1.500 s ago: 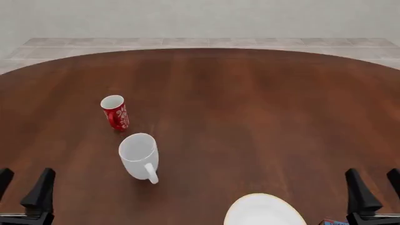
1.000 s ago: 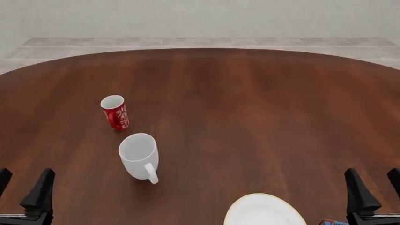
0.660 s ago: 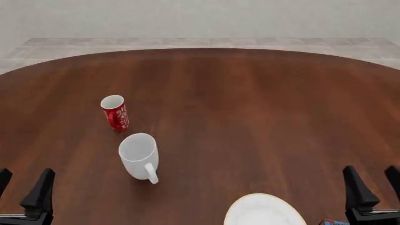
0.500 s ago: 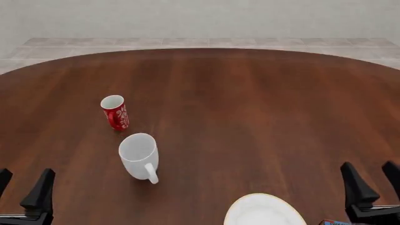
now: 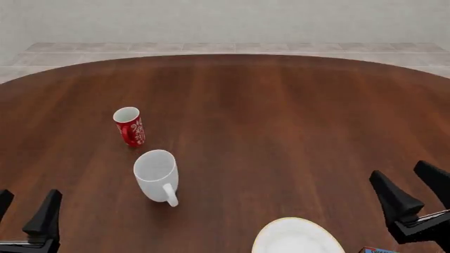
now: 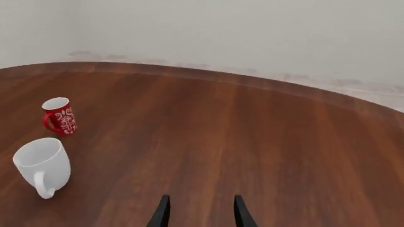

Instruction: Put the white mug on the plate.

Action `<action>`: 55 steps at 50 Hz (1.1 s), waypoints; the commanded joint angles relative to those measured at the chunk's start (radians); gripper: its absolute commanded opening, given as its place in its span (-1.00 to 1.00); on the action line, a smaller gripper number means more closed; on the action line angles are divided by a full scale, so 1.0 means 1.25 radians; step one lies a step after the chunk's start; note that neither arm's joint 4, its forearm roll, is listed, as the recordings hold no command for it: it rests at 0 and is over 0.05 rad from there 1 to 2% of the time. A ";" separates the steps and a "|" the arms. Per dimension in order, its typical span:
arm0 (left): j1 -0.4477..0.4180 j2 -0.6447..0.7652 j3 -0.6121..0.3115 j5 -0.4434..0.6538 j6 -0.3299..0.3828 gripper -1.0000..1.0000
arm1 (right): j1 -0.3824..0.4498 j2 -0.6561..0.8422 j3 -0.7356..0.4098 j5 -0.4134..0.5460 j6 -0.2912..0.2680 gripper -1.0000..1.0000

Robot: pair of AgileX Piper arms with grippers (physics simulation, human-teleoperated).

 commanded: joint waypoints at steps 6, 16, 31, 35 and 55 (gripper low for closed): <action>0.000 0.000 -0.006 0.006 0.000 1.00 | 0.135 0.100 -0.132 0.092 0.013 1.00; 0.000 0.000 -0.004 0.004 0.000 1.00 | 0.222 0.240 -0.187 0.090 0.011 1.00; 0.000 0.000 -0.001 0.001 0.000 1.00 | 0.319 0.414 -0.297 0.106 0.067 1.00; 0.000 0.000 -0.002 0.002 0.000 1.00 | 0.339 0.453 -0.317 0.102 0.080 1.00; 0.000 0.000 -0.002 0.002 0.000 1.00 | 0.413 0.656 -0.406 0.101 0.186 1.00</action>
